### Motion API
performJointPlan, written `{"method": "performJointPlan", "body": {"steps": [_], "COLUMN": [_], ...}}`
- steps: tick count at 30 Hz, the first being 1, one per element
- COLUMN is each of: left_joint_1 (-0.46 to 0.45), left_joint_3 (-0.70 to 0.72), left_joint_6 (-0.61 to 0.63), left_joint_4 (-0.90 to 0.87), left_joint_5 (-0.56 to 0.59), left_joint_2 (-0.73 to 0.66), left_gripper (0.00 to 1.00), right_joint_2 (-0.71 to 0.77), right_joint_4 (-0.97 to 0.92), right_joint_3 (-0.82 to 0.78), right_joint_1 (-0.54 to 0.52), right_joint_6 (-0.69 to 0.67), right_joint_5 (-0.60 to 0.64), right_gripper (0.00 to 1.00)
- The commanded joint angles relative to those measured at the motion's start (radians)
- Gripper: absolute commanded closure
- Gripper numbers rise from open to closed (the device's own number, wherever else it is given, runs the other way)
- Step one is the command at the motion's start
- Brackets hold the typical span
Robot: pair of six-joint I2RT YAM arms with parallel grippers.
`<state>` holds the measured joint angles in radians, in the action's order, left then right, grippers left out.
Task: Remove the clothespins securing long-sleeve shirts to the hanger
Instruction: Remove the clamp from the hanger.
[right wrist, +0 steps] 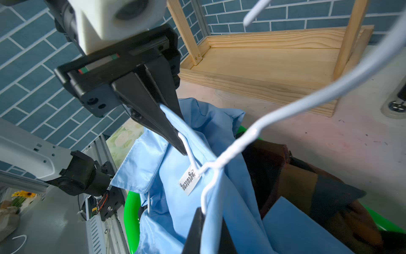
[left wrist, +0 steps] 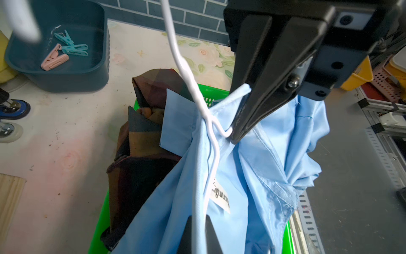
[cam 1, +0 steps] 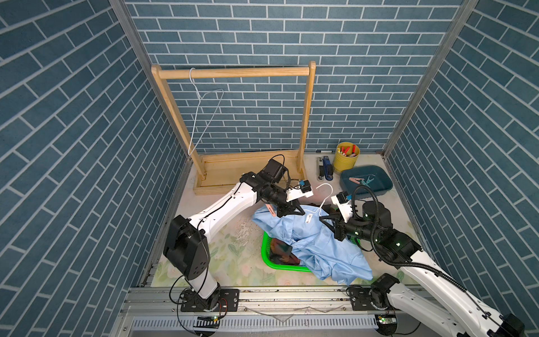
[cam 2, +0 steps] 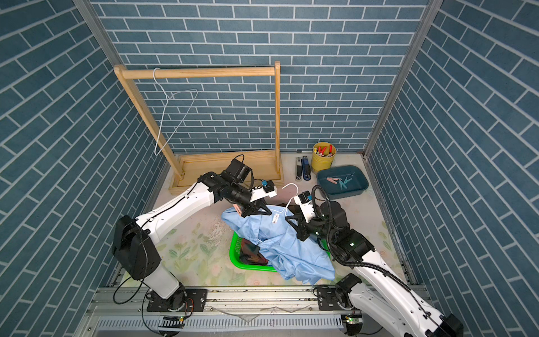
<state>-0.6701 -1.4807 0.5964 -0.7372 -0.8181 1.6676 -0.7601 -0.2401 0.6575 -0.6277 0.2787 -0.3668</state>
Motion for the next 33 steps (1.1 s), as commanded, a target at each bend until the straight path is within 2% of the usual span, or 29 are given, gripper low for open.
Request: {"method": "performJointPlan", "body": {"steps": [1, 3, 8, 11, 14, 15, 21, 23, 26, 30, 33], "left_joint_1": [-0.039, -0.043, -0.045, -0.035, -0.010, -0.001, 0.086, 0.145, 0.239, 0.377, 0.411], "left_joint_3": [-0.036, -0.038, -0.021, -0.009, -0.022, -0.023, 0.035, 0.091, 0.183, 0.308, 0.339], "left_joint_6": [-0.087, -0.124, -0.180, -0.176, -0.180, -0.181, -0.270, -0.338, -0.426, -0.568, -0.541], "left_joint_4": [0.097, 0.148, 0.250, 0.275, 0.252, 0.246, 0.337, 0.432, 0.552, 0.735, 0.693], "left_joint_5": [0.109, 0.163, 0.307, 0.374, 0.338, 0.332, 0.239, 0.184, 0.100, -0.133, -0.266], "left_joint_2": [0.030, 0.036, 0.000, -0.044, -0.072, -0.077, -0.139, -0.179, -0.222, -0.274, -0.281], "left_gripper": [0.98, 0.98, 0.94, 0.81, 0.66, 0.65, 0.54, 0.49, 0.47, 0.42, 0.39], "right_joint_2": [0.021, 0.006, -0.024, -0.017, 0.034, 0.049, 0.119, 0.114, 0.129, 0.166, 0.171], "right_joint_4": [-0.026, -0.048, -0.020, -0.019, -0.003, -0.002, 0.023, 0.019, 0.028, 0.058, 0.068], "right_joint_3": [0.024, 0.049, 0.078, 0.066, 0.030, 0.022, -0.009, -0.003, -0.013, -0.030, -0.035], "right_joint_1": [-0.001, -0.001, -0.001, -0.001, -0.001, -0.001, -0.001, -0.003, -0.009, -0.010, -0.010], "right_joint_6": [-0.015, -0.042, -0.124, -0.139, -0.145, -0.144, -0.161, -0.175, -0.196, -0.210, -0.215], "right_joint_5": [0.239, 0.328, 0.313, 0.270, 0.171, 0.155, 0.115, 0.085, 0.070, 0.055, 0.041], "right_gripper": [1.00, 1.00, 1.00, 1.00, 1.00, 1.00, 1.00, 1.00, 1.00, 1.00, 1.00]}}
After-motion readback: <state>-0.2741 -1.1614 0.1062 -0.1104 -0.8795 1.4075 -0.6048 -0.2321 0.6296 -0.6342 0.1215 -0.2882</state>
